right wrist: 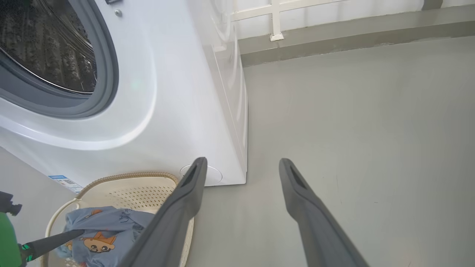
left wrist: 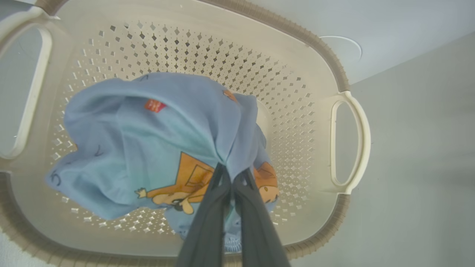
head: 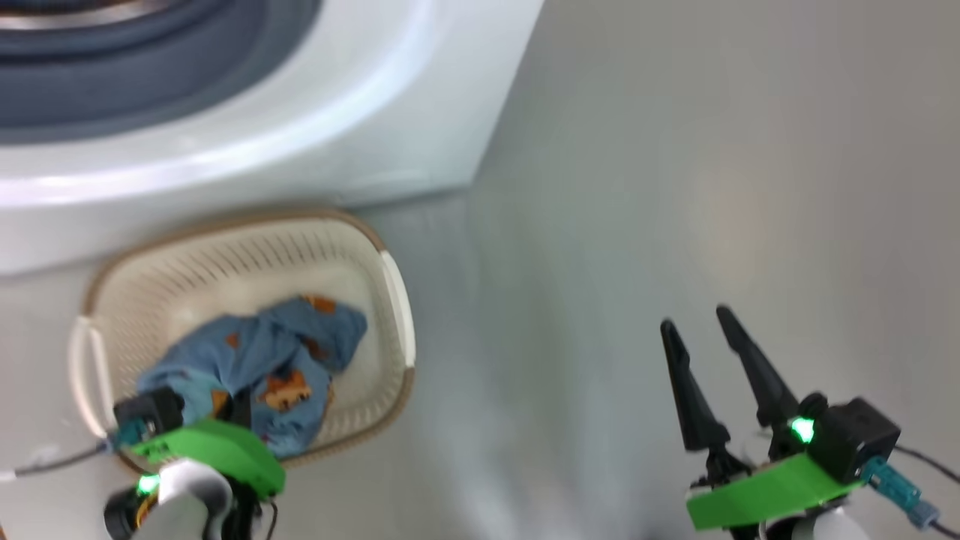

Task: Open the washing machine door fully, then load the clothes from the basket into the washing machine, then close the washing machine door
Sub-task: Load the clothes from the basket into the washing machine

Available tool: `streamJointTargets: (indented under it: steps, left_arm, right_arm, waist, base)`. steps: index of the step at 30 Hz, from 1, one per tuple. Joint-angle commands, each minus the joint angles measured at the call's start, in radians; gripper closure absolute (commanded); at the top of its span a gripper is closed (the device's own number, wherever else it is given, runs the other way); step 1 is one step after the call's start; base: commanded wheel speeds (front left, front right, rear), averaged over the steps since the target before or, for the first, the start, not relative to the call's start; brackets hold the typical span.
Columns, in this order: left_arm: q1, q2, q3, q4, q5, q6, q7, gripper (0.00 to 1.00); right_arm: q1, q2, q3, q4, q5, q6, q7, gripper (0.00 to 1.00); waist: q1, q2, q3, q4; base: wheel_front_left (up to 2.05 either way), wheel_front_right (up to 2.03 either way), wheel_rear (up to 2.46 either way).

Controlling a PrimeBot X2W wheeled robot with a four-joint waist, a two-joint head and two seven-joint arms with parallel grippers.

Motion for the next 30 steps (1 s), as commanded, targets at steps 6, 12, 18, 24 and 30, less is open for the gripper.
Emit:
streamJointTargets:
  steps: [6,12,18,24,30]
  left_arm:
    - [0.14,0.007,0.034,-0.105,0.008,0.021,-0.02,1.0]
    - [0.274,0.002,0.057,-0.279,0.038,0.067,-0.02,1.0]
    - [0.423,-0.007,0.072,-0.482,0.073,0.115,-0.021,1.0]
    - [0.569,-0.007,0.073,-0.665,0.168,0.182,-0.021,1.0]
    - [0.645,-0.014,0.09,-0.788,0.237,0.198,-0.021,1.0]
  right_arm:
    - [0.084,-0.008,0.02,0.004,0.001,0.006,-0.005,0.0]
    - [0.132,-0.008,0.013,0.011,-0.001,0.006,-0.005,0.0]
    - [0.172,-0.008,0.004,0.018,-0.014,0.006,-0.005,0.0]
    - [0.214,-0.008,-0.01,0.015,-0.054,0.006,-0.005,0.0]
    - [0.237,-0.008,-0.021,0.017,-0.092,0.006,-0.005,0.0]
  waist:
    - [0.0,0.0,-0.3,0.081]
    - [0.0,0.0,-0.388,0.087]
    - [0.0,0.0,-0.466,0.093]
    - [0.0,0.0,-0.543,0.106]
    - [0.0,0.0,-0.589,0.128]
  base:
    - [0.0,0.0,0.0]
    - [0.0,0.0,0.0]
    - [0.0,0.0,0.0]
    - [0.0,0.0,0.0]
    - [0.0,0.0,0.0]
